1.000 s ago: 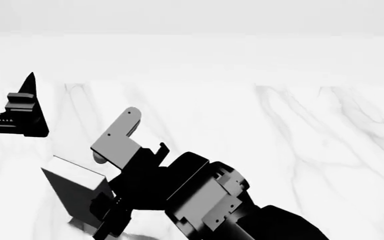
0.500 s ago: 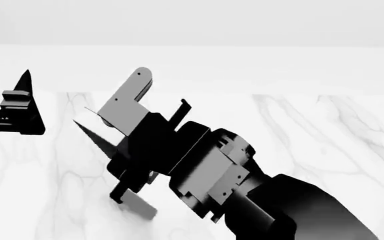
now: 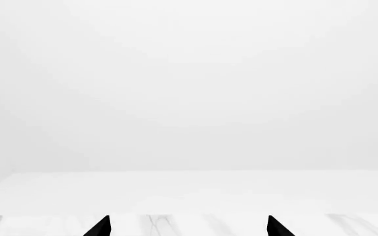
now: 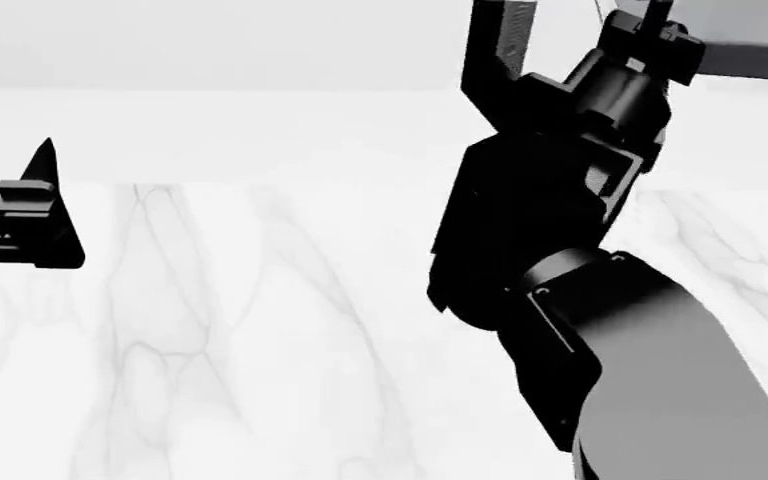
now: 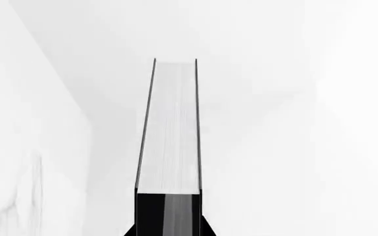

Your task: Pick up the book on the left and place it on top of the shelf.

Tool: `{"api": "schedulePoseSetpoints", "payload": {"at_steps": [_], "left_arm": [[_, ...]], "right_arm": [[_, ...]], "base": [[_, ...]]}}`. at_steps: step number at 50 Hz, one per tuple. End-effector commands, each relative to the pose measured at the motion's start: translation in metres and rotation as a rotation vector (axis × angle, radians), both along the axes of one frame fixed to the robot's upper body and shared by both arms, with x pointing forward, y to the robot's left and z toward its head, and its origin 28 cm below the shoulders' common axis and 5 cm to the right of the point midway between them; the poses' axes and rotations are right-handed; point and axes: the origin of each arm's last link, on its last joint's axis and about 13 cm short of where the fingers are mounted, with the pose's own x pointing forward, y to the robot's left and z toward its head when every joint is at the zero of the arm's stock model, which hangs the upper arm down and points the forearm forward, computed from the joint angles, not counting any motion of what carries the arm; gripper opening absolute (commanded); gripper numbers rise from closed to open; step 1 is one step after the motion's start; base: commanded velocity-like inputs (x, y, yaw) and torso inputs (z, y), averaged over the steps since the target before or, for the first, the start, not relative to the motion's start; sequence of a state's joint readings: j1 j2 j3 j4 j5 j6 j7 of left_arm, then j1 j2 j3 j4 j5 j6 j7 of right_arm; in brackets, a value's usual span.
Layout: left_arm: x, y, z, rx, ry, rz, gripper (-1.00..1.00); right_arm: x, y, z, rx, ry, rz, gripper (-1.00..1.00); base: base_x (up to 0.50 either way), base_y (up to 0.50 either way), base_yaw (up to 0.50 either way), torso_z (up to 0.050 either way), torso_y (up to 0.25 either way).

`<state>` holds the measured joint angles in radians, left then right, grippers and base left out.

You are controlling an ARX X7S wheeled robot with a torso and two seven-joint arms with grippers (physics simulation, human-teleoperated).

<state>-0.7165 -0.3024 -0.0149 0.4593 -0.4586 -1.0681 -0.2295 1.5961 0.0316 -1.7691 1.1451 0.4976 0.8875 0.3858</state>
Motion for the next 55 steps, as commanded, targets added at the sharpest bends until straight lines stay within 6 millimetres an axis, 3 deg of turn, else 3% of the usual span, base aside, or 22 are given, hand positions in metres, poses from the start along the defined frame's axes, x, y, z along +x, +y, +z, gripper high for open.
{"api": "schedulePoseSetpoints", "payload": {"at_steps": [1, 19, 29, 39, 45, 55], "left_arm": [[0.001, 0.001, -0.001, 0.0, 0.002, 0.003, 1.0], [0.001, 0.001, -0.004, -0.001, 0.009, 0.006, 1.0], [0.001, 0.002, -0.005, -0.003, 0.011, 0.006, 1.0], [0.0, 0.005, -0.008, -0.007, 0.014, 0.014, 1.0], [0.001, 0.005, -0.011, -0.009, 0.022, 0.015, 1.0], [0.0, 0.005, -0.01, -0.008, 0.02, 0.014, 1.0]], "right_arm": [[-0.024, -0.056, 0.03, -0.307, -0.038, -0.498, -1.0], [-0.064, -0.115, 0.008, -0.293, 0.147, -0.983, -1.0], [-0.072, -0.135, -0.006, -0.254, 0.142, -1.025, -1.0], [-0.078, -0.144, -0.022, -0.21, 0.176, -1.063, -1.0], [-0.074, -0.145, -0.031, -0.162, 0.119, -1.001, -1.0], [-0.07, -0.146, -0.028, -0.168, 0.045, -0.968, -1.0]], "base": [[0.0, 0.0, 0.0, 0.0, 0.0], [0.0, 0.0, 0.0, 0.0, 0.001], [0.0, 0.0, 0.0, 0.0, 0.001], [0.0, 0.0, 0.0, 0.0, 0.001], [0.0, 0.0, 0.0, 0.0, 0.002], [0.0, 0.0, 0.0, 0.0, 0.001]]}}
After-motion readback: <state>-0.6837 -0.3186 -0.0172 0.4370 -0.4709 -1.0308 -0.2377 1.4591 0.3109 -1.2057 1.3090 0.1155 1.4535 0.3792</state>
